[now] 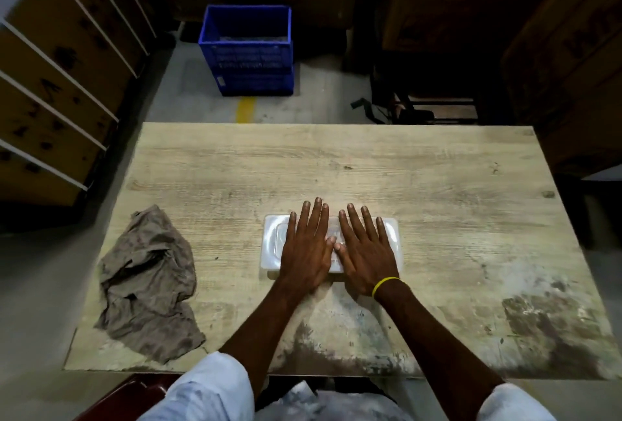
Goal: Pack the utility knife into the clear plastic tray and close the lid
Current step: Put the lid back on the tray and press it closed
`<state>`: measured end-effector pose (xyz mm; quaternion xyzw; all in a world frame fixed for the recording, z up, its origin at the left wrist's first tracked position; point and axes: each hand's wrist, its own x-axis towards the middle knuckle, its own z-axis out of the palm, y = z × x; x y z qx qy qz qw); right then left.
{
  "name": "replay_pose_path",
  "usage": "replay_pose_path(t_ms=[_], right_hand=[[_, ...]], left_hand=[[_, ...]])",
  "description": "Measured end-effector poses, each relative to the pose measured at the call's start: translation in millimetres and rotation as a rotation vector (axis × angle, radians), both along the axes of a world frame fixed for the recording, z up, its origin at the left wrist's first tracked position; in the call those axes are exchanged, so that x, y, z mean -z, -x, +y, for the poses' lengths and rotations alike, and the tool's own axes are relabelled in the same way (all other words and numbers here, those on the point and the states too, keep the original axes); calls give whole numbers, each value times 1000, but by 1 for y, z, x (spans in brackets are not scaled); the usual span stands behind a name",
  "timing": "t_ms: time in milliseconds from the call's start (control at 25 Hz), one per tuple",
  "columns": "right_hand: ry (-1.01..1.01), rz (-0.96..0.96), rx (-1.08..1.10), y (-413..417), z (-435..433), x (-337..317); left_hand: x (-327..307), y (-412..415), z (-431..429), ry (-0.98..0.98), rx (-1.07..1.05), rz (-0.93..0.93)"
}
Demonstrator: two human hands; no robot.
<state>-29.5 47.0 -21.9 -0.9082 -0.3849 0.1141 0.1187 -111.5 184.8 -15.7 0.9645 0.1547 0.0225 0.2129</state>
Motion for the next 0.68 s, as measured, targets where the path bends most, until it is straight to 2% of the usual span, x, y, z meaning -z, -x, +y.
replay_pose_path(t_ms=[80, 200, 320, 440, 520, 680], right_hand=[[-138, 146, 49, -3, -12, -13], [-392, 187, 372, 7, -51, -25], [-480, 328, 616, 32, -92, -27], [-550, 562, 704, 49, -100, -27], [-616, 603, 759, 56, -89, -26], [-722, 576, 926, 48, -65, -28]], left_hand=[[-8, 17, 12, 77, -136, -21], [-6, 67, 38, 310, -446, -99], [1, 107, 47, 662, -561, -203], [3, 115, 35, 893, -647, -244], [7, 113, 29, 925, -723, -275], [12, 102, 24, 859, -797, -280]])
